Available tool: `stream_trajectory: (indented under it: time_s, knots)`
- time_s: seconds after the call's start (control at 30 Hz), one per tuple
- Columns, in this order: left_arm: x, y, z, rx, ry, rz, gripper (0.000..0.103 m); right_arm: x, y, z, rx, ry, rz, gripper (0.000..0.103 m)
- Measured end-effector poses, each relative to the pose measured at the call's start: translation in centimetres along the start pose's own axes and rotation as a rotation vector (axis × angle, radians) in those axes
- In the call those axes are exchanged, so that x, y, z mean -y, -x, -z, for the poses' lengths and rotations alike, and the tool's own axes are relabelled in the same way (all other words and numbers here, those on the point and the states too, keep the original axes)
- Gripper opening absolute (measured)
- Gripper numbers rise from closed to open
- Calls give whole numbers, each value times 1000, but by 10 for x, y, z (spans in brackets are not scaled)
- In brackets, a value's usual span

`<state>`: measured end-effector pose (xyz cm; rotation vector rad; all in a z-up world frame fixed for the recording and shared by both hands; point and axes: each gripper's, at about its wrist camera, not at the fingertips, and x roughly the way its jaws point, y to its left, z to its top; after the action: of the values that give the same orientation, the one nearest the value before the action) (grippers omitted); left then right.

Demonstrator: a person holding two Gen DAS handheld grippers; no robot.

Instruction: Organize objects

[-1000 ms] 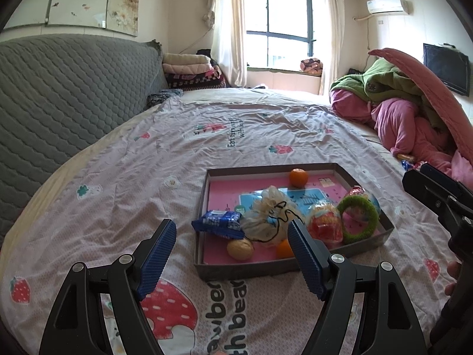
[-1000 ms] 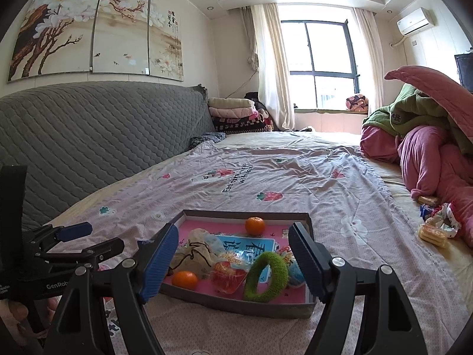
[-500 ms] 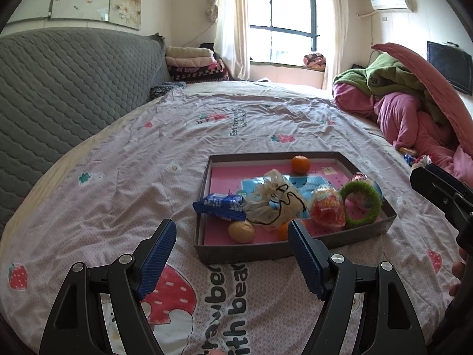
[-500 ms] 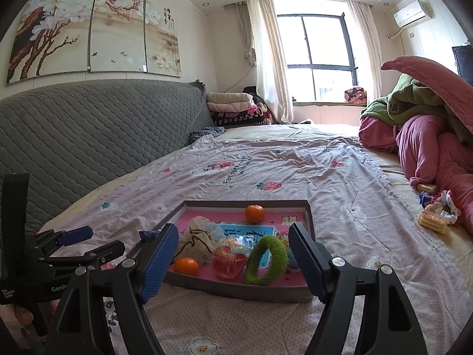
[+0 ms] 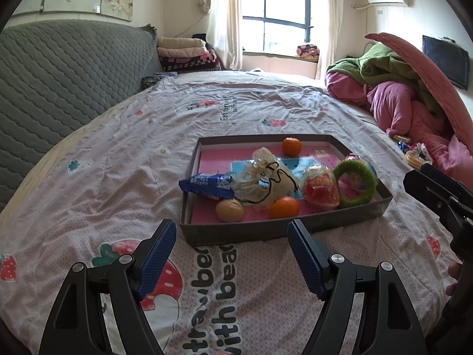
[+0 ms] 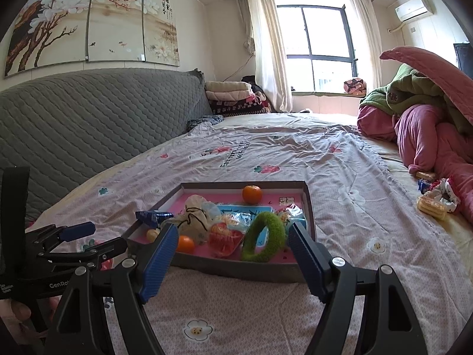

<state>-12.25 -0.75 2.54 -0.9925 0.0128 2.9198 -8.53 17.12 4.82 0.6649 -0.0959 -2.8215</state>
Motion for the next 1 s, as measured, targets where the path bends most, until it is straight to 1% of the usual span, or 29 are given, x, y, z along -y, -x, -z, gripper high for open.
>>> stream_trajectory:
  time_s: [0.13,0.3,0.5,0.63,0.7,1.0]
  knots:
    - [2,-1,7,-7,-8,0,79,-1,0,6,-14,3,0,76]
    - [2,-3,11,-17,-6,-5,79,4,1,12,-18,-50,-13,76]
    - [3,-3,14,-11,-7,2,79,7,0,18,-22,-80,-4,76]
    - [5,-3,16,-9,-9,25,79,4,-3,23,-35,-65,2,76]
    - [7,-4,18,-8,-14,12,79,1,-4,25,-43,-55,3,76]
    - [7,-9,22,-26,-17,-1,79,-5,-12,38,-77,-24,15,76]
